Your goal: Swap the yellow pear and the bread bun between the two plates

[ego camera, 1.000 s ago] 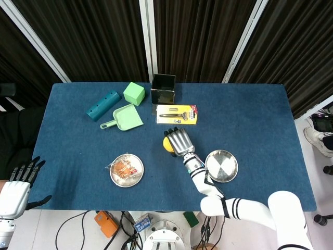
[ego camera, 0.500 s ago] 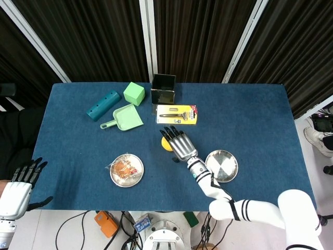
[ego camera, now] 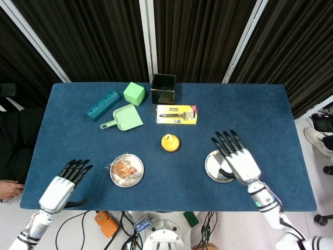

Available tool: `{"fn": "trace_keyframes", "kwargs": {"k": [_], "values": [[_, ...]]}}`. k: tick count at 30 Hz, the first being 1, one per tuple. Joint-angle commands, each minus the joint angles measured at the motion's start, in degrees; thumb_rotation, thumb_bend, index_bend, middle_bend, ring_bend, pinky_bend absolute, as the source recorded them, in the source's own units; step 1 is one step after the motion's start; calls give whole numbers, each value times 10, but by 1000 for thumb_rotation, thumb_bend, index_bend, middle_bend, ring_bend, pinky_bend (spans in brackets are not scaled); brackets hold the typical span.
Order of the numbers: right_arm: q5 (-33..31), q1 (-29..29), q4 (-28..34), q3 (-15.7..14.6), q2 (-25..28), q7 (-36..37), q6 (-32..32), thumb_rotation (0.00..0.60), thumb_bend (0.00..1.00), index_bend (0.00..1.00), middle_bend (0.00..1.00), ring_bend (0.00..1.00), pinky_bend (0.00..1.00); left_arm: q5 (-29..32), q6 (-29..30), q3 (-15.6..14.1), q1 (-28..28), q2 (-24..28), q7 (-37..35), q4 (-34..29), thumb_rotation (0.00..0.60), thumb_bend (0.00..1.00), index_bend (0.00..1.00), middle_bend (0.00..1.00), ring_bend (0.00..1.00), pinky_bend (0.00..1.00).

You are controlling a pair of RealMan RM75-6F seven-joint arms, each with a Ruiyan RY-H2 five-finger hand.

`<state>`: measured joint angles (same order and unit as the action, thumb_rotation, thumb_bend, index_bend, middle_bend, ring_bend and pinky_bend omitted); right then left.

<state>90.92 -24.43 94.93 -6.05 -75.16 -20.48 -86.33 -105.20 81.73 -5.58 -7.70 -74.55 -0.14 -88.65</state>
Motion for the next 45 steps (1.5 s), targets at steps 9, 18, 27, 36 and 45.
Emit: {"fn": "trace_keyframes", "kwargs": {"k": [9,18,27,36,45], "values": [[66,171,-74,-62,78,144,-155,518,264,0,0,0,0,168,-172,86,-89,-171,215,-100,600,91,77,9,0,133],[74,172,-64,-47,95,161,-115,518,264,0,0,0,0,244,-164,111,-103,-238,321,-60,600,91,150,78,79,263],[89,177,-60,-39,110,178,-90,518,264,0,0,0,0,269,-143,109,-111,-251,358,-19,600,91,221,121,130,294],[94,183,-58,-29,114,181,-75,518,264,0,0,0,0,262,-117,99,-111,-252,360,7,600,135,342,288,294,495],[97,189,-58,-19,116,185,-65,517,264,0,0,0,0,240,-85,104,-114,-263,329,21,600,344,504,558,566,733]]}}
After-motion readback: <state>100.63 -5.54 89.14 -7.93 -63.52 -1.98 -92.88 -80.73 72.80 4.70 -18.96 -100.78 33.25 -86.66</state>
